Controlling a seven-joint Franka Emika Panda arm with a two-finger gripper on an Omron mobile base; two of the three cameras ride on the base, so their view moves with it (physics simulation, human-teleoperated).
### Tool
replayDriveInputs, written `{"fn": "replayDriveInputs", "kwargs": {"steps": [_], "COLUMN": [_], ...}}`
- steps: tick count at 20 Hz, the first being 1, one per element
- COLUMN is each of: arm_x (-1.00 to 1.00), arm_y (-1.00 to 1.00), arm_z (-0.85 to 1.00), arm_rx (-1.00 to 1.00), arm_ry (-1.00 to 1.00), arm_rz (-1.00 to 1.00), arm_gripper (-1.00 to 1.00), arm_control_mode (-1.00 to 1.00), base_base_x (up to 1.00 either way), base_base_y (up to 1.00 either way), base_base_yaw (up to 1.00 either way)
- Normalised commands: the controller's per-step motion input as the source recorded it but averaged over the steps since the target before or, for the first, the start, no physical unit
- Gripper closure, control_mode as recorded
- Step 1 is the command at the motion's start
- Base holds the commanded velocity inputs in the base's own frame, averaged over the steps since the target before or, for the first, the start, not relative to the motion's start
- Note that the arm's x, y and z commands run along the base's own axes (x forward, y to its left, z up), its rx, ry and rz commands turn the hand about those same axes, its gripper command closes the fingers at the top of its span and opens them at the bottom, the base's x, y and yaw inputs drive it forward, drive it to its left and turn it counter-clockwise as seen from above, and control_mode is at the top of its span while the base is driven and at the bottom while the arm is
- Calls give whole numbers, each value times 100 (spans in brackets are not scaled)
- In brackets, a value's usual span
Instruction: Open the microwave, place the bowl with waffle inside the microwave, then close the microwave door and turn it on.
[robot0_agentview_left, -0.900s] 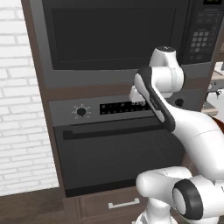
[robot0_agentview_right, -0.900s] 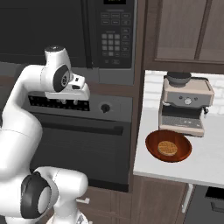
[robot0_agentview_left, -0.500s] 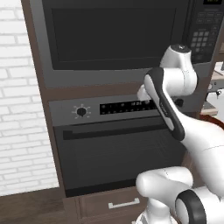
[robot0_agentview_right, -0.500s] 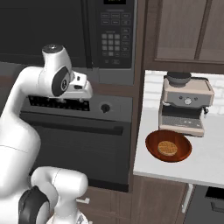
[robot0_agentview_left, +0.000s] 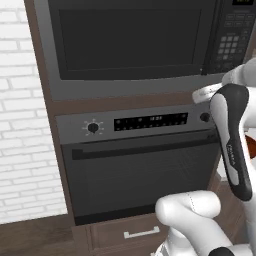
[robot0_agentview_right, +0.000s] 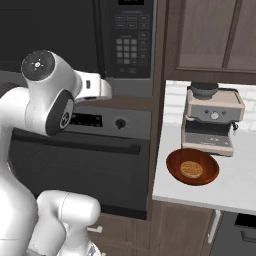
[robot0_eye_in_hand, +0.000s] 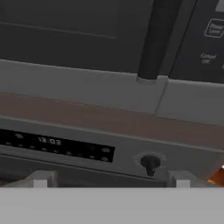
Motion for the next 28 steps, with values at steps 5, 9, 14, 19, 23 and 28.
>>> {"fn": "replayDriveInputs", "kwargs": {"steps": [5,9,14,19,23,28], "arm_x": [-5,24,55,42,36,25], "arm_y": [-33,-24,-2,0,0,0], "arm_z": [84,4,-7,13,15,24], "arm_rx": [10,28,24,-1,-3,0], "arm_ry": [-47,-34,-32,-31,-27,-3], "arm_rz": [3,8,9,4,4,0], "arm_gripper": [-100,-100,-100,-100,-100,-100], "arm_control_mode": [-100,-100,-100,-100,-100,-100], "base_base_x": [0,0,0,0,0,0], "base_base_y": [0,0,0,0,0,0], "base_base_yaw": [0,0,0,0,0,0]}}
